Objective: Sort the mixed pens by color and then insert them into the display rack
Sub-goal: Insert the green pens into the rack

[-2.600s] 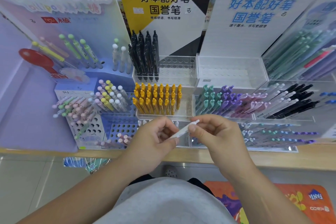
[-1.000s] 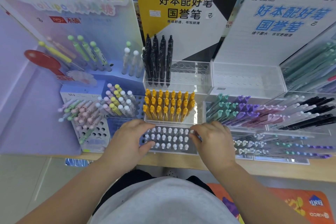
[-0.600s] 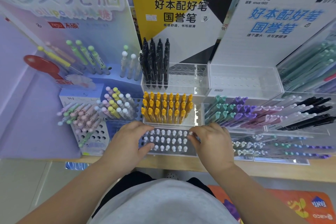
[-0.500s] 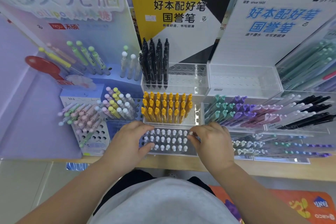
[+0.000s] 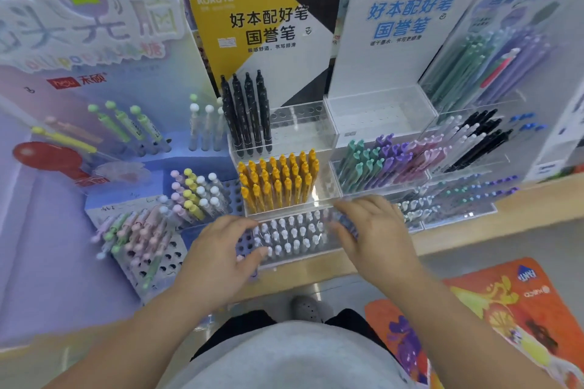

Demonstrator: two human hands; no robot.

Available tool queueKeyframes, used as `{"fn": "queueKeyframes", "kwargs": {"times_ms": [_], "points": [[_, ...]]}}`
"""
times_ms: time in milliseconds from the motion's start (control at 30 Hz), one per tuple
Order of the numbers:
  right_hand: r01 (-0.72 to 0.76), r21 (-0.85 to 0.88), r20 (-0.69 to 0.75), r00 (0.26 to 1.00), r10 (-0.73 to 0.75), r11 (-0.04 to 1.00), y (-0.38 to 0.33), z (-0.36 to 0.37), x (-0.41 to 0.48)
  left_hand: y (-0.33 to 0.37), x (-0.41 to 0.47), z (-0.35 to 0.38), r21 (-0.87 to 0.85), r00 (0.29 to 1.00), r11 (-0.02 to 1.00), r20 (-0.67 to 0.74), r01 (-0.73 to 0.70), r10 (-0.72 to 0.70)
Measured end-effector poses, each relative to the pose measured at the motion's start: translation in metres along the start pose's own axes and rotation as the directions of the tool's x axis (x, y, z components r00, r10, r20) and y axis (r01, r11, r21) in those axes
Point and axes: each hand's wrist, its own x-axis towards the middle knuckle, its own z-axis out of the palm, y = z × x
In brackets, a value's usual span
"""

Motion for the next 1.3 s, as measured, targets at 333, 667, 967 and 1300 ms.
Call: {"fn": "queueKeyframes", "kwargs": {"times_ms": [333,667,967,1300], "points": [[-0.546,0.386,-0.074,0.785,0.615,0.743,-0.043,-0.049,-0.138,0.01,-0.049,-0.007,-0.242,0.964,0.953,0.147,-0.181,0.221],[-0.746,0.613,0.021,0.343,0.939,0.259,-0.014,-0.052,-0.35,0.167,-0.029,0.105,-0.306,0.78,0.901,0.46,-0.308,0.423],[-0.719,0.694,0.14,0.177,0.974,0.031,0.136,-0.111,-0.457,0.374,-0.019,0.264,-0.303,0.687,0.884,0.556,-0.356,0.468],[-0.665,0.719,-0.038,0.252,0.967,0.202,0.366,-0.26,-0.452,0.471,-0.017,0.362,-0.056,0.69,0.944,0.669,-0.325,0.277]]}}
